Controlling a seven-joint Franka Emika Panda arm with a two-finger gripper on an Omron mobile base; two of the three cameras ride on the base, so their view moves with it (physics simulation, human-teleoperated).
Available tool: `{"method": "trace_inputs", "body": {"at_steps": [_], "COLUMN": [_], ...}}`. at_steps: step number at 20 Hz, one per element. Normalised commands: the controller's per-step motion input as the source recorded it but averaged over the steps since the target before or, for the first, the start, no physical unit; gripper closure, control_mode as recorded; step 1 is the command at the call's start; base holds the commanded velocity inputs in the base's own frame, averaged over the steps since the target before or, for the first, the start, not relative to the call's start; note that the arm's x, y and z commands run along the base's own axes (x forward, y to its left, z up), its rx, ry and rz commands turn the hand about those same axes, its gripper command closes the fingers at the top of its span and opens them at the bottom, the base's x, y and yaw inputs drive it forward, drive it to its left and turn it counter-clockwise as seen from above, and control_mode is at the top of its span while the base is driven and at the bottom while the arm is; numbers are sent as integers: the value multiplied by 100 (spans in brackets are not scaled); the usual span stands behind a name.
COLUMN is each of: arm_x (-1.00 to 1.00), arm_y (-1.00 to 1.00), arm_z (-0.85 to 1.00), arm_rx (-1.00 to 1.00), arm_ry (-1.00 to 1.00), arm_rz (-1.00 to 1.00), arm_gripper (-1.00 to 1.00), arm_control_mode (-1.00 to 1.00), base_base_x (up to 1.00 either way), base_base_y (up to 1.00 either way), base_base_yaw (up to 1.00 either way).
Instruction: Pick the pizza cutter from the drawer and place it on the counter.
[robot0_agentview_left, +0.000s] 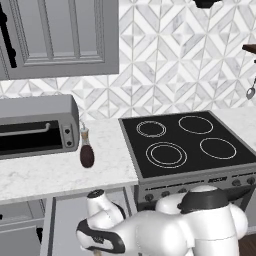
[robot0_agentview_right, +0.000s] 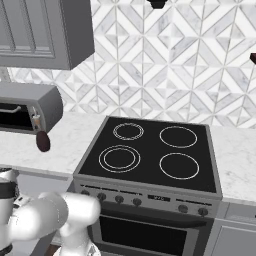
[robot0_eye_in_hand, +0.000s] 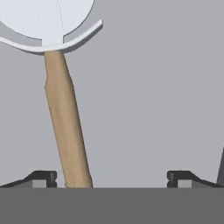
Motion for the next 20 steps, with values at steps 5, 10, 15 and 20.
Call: {"method": "trace_inputs", "body": {"at_steps": [5, 10, 15, 20], "arm_x": [39, 21, 31, -2], "arm_y": [40, 41, 48, 5], "arm_z": [-24, -43, -61, -8], "arm_rx": [0, -2, -6, 1], "arm_ry": [-1, 0, 3, 3], "arm_rz": [-1, -1, 0, 0], "arm_gripper": [-100, -100, 100, 100], "arm_control_mode": [-100, -100, -100, -100], "base_base_x": [0, 0, 0, 0], "base_base_y": [0, 0, 0, 0], "base_base_yaw": [0, 0, 0, 0]}}
